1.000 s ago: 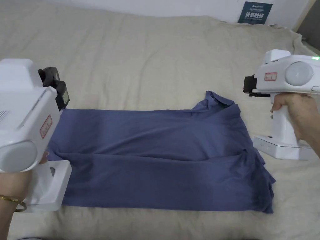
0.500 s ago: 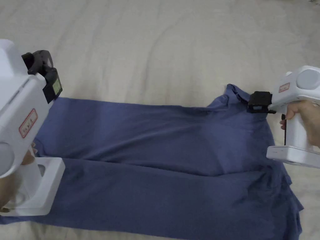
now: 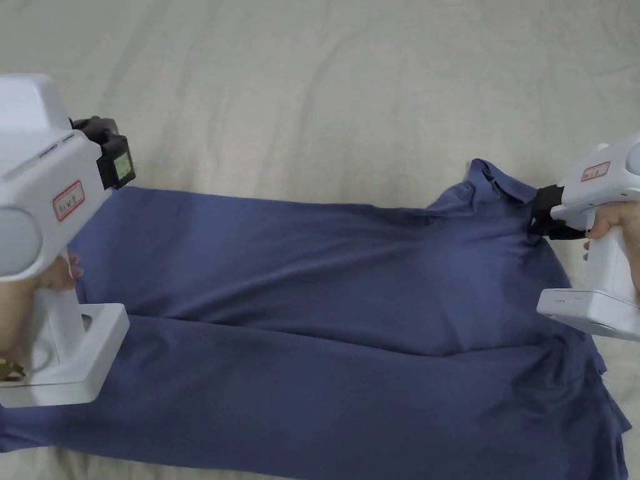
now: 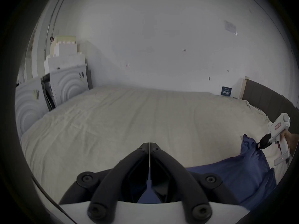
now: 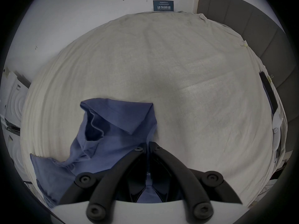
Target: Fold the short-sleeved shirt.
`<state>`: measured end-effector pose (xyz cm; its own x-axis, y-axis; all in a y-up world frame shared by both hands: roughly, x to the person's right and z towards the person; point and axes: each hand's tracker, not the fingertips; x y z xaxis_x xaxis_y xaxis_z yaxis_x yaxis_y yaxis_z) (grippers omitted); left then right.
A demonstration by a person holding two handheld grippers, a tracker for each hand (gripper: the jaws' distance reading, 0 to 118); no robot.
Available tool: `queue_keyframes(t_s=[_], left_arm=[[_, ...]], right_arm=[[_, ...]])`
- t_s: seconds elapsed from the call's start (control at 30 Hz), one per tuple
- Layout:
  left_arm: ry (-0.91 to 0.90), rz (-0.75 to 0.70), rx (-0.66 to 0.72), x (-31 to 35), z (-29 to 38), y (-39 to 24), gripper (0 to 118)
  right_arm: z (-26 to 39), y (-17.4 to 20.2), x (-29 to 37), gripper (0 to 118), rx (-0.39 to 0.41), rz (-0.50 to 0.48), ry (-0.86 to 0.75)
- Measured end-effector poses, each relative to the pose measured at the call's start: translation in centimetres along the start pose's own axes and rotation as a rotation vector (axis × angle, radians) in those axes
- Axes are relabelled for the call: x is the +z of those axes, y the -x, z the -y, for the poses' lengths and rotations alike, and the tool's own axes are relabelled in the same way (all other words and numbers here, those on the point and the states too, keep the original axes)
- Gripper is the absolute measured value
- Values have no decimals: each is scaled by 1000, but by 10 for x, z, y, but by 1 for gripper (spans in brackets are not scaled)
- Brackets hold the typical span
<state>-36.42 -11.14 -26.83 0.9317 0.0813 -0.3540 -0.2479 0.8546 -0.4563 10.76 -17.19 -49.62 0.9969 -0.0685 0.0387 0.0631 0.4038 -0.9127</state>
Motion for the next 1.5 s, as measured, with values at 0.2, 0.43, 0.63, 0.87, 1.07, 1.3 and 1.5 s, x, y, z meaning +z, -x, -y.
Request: queue_keyframes(t_s=[0.2, 0.43, 0.63, 0.87, 1.07, 1.3, 1.5], left_arm=[[157, 3, 137, -31, -24, 28, 118], [380, -97, 81, -90, -40, 52, 118], [562, -113, 3, -128, -18, 56, 113], [592, -105, 92, -143, -7, 62, 32], [569, -97, 67, -135, -5, 58, 0], [356, -37, 138, -84, -21, 66, 0], [283, -3, 122, -26, -32, 83, 0]], right_arm=[[0, 11, 23, 1, 43, 1, -47], [-2, 15, 31, 1, 67, -1, -53], [-2, 13, 29, 1, 78, 8, -48], [-2, 13, 26, 1, 100, 15, -40], [2, 11, 25, 1, 108, 21, -36], [10, 8, 50, 1, 97, 5, -88], [33, 1, 110, 1, 114, -36, -190]])
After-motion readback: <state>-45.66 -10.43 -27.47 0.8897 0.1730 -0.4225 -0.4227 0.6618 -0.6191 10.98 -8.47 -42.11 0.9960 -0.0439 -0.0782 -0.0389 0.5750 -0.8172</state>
